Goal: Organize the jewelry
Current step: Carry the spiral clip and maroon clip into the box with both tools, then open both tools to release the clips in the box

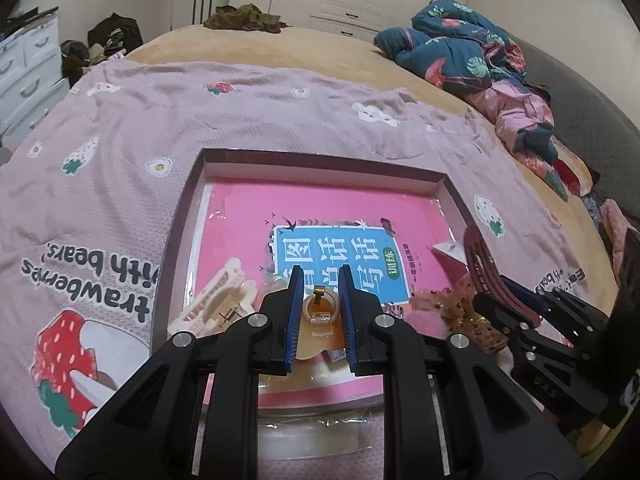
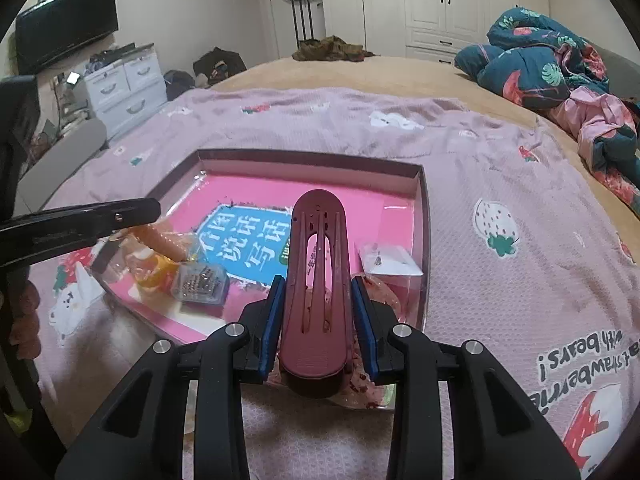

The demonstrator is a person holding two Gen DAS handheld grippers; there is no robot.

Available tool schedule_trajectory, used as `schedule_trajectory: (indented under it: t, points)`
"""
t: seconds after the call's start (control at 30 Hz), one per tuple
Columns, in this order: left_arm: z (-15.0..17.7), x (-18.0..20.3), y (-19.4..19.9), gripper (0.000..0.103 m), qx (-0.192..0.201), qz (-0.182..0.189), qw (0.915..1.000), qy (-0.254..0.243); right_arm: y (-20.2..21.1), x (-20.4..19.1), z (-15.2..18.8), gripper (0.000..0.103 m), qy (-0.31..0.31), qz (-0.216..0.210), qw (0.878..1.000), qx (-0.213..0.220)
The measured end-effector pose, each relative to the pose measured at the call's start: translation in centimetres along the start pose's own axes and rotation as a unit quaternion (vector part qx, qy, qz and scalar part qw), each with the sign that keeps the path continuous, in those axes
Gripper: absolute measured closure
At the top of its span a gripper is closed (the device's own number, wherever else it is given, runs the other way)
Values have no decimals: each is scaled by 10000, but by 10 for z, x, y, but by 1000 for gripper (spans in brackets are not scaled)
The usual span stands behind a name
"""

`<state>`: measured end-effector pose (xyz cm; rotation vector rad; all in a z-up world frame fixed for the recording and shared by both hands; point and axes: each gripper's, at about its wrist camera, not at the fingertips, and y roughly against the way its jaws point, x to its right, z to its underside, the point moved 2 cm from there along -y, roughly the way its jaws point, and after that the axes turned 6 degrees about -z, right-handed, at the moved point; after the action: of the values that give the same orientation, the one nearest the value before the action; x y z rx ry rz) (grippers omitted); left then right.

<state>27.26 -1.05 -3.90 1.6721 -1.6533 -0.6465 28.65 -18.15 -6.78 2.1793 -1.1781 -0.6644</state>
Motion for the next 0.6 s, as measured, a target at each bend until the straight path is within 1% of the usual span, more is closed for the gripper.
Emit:
schedule_trajectory:
  t: [0.23, 0.4, 0.43, 0.47, 0.5, 0.6]
  points:
    - [2, -5, -4, 92, -51, 36, 10000, 26, -17, -1, 3, 71, -94, 60, 9998, -166]
    - [3, -7, -5, 92, -58, 23, 10000, 49, -16, -5, 6, 70, -81, 172, 9997, -173]
    - [3, -7, -6, 92, -75, 18, 10000, 52, -15, -5, 7, 66, -85, 173, 9997, -161]
    - [3, -8, -7, 92, -90, 24, 9999, 65, -12, -5, 7, 58, -84, 185, 9997, -130]
    - [4, -8, -7, 92, -94, 26, 9999, 74, -9, -6, 8, 55, -74, 212, 9997, -92]
    - [5, -7, -7, 92, -92, 22, 9999, 60, -1, -5, 10, 53, -71, 251, 9997, -29]
